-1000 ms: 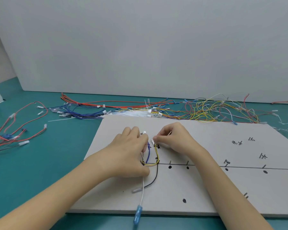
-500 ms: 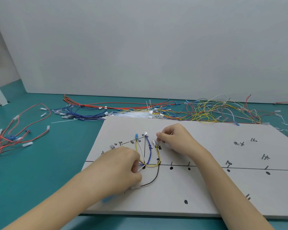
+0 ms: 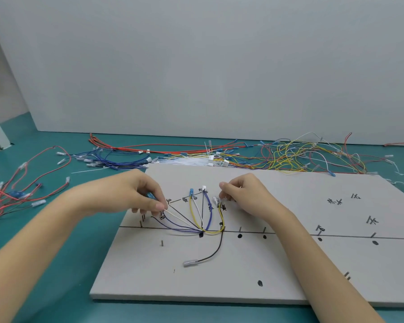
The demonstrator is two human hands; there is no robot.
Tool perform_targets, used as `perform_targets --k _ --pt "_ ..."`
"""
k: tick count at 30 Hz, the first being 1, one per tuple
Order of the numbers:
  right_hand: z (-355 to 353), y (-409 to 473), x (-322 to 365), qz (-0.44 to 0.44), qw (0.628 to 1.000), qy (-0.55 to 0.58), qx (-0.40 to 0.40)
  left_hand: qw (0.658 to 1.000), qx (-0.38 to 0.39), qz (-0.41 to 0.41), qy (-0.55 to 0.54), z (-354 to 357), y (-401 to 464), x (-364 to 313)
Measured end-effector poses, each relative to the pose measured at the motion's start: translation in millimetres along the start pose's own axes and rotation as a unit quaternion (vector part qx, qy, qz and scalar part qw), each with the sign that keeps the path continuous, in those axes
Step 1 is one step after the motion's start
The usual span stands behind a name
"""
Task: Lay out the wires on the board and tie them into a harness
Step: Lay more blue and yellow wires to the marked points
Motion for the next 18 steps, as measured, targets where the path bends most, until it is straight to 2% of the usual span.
perform_targets --k 8,18 --pt "0 1 -2 -0.007 1.000 0.003 -0.003 0.997 -0.008 -0.041 -0.067 -10 15 21" --pt "1 1 -1 -0.008 1.000 -0.007 -0.002 0.989 -0.052 -0.112 -0.084 1 28 39"
Point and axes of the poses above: each hand's wrist, its own y-axis towards the middle knuckle, its own z-axis out of the palm, x = y × z, the point moved 6 cm from there along y, towards the middle knuckle, and after that the axes turned 5 degrees about -z, right-handed, at the moved point
